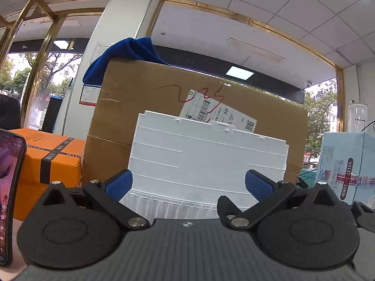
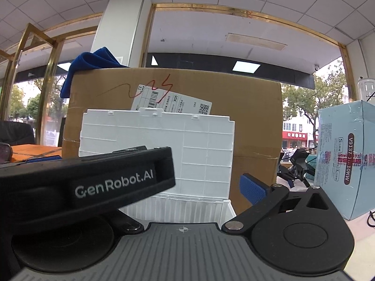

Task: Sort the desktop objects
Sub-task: 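Turn both open grippers away from the box toward the cream cloth on the table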

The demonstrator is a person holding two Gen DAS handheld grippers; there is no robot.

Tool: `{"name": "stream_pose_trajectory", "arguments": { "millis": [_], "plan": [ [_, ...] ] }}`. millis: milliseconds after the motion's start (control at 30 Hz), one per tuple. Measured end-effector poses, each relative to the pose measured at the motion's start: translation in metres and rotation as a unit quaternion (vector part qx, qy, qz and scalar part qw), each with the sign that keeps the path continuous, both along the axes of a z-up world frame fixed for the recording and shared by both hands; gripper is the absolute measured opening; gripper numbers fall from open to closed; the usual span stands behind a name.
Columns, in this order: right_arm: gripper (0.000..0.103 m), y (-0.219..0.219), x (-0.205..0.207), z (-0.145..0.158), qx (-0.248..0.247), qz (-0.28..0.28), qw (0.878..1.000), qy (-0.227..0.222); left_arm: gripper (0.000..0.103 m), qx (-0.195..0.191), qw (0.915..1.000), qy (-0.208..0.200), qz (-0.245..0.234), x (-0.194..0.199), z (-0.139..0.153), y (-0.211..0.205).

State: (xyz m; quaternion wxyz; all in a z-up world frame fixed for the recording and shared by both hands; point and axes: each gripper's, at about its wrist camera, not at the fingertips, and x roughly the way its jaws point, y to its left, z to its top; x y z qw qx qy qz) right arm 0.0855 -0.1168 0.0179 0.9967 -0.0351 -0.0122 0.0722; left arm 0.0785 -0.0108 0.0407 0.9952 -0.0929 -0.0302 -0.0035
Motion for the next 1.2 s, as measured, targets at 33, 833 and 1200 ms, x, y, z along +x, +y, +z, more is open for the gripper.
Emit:
{"name": "stream_pose_trajectory", "arguments": {
  "millis": [33, 833, 1200],
  "plan": [
    [0.103, 0.0, -0.001, 0.0, -0.001, -0.006, 1.0, -0.001, 0.103, 0.003, 1.0, -0.004, -0.002, -0.001, -0.001, -0.002],
    [0.103, -0.041, -0.027, -0.006, 0.086, -0.373, 0.923, -0.035, 0.103, 0.008, 0.9717, -0.032, -0.234, -0.001, -0.006, -0.014],
    [0.103, -0.07, -0.058, -0.012, 0.167, -0.442, 0.88, -0.055, 0.103, 0.038, 0.9406, -0.022, -0.337, 0.001, -0.007, -0.029]
  ]
}}
